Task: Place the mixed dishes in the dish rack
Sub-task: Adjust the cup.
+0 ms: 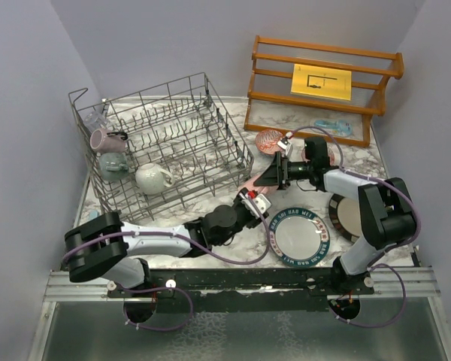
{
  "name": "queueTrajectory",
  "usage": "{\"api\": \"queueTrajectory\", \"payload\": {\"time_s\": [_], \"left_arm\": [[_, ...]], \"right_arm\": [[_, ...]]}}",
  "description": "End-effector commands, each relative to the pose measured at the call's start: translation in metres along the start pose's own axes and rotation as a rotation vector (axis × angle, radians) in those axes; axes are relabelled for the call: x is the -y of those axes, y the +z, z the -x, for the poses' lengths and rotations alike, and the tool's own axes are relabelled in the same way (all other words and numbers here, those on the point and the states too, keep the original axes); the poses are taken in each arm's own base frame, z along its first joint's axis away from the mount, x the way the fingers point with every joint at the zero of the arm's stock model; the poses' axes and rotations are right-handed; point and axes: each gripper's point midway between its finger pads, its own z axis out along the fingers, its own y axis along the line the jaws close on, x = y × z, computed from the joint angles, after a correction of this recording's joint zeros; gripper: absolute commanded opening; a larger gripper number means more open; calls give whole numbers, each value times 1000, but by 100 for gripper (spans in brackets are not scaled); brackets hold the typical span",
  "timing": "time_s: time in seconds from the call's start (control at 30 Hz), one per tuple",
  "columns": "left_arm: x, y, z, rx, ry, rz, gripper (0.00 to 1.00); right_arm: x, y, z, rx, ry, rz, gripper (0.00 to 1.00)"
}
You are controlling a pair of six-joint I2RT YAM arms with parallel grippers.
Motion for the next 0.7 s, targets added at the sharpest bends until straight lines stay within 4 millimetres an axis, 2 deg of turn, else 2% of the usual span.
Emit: {"api": "queueTrajectory", "payload": {"time_s": [0.0,0.03,0.17,0.33,0.43,0.53,0.67], "left_arm": [[-3,-13,16,-6,-137,11,57],[-4,-16,19,-5,-162,6,62],[-6,-35,36,-1,-264,-24,71],[-17,-50,49,-39,-410,-36,76],[-15,-51,54,-74,-474,-92,76],[-11,-48,50,-108,-475,-141,77],[-21,-40,34,-151,-532,-170,77]], "right_arm": [[-15,-6,21,40,-211,-28,12],[-15,-6,24,44,-238,-41,10],[-13,-11,33,59,-352,-105,9],[-14,-14,37,59,-431,-138,9],[-15,-13,38,40,-446,-134,8],[-16,-12,36,17,-460,-125,8],[-17,-10,34,5,-486,-126,8]]}}
